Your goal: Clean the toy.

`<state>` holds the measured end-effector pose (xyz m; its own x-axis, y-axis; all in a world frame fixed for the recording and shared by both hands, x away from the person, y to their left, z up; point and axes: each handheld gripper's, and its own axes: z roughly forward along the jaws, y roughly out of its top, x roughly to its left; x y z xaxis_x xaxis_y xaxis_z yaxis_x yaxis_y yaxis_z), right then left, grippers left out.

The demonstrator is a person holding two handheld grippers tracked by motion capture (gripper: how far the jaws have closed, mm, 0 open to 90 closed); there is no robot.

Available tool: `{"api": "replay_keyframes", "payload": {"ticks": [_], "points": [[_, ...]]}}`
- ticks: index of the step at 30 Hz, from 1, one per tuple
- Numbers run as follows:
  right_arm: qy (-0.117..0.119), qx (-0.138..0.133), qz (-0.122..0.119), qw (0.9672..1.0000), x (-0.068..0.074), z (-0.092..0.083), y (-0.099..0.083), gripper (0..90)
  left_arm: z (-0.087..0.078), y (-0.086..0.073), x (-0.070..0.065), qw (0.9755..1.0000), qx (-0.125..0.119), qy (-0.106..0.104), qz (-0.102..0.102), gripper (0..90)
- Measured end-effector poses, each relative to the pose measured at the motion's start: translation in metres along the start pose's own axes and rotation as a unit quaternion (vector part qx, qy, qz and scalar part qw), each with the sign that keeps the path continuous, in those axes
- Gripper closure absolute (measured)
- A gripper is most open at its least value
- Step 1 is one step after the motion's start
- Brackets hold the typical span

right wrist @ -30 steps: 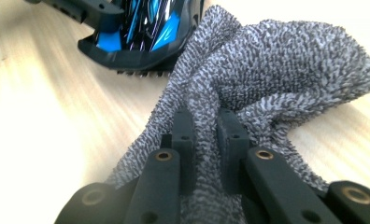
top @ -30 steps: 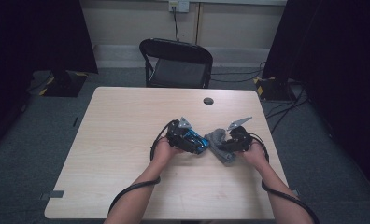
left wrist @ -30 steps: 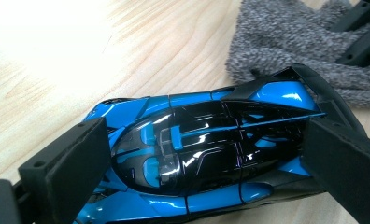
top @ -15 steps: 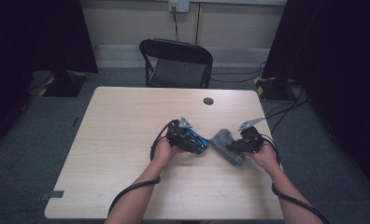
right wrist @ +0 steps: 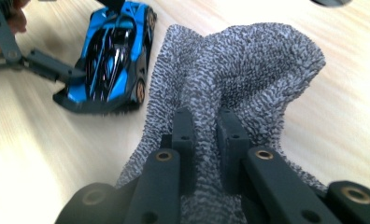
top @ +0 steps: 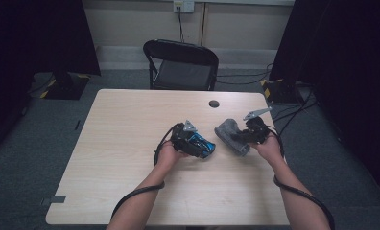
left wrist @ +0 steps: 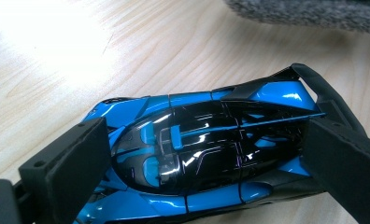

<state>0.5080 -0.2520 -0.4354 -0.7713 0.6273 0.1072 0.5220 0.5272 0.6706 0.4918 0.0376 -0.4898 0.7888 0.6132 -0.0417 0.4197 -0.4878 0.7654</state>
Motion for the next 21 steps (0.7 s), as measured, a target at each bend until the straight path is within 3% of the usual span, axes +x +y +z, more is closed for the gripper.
{"api": "replay_keyframes", "payload": {"ticks": [8,21], "points": [[-0.007,0.010,-0.020,0.9997,0.002,0.022,0.023,80.4,0.000,-0.003,0.000,0.9999,-0.010,0.001,0.000,1.7],[-0.010,0.009,-0.020,0.9997,0.003,0.059,0.045,80.3,0.000,-0.003,0.000,0.9999,-0.011,0.001,0.000,1.8]]}}
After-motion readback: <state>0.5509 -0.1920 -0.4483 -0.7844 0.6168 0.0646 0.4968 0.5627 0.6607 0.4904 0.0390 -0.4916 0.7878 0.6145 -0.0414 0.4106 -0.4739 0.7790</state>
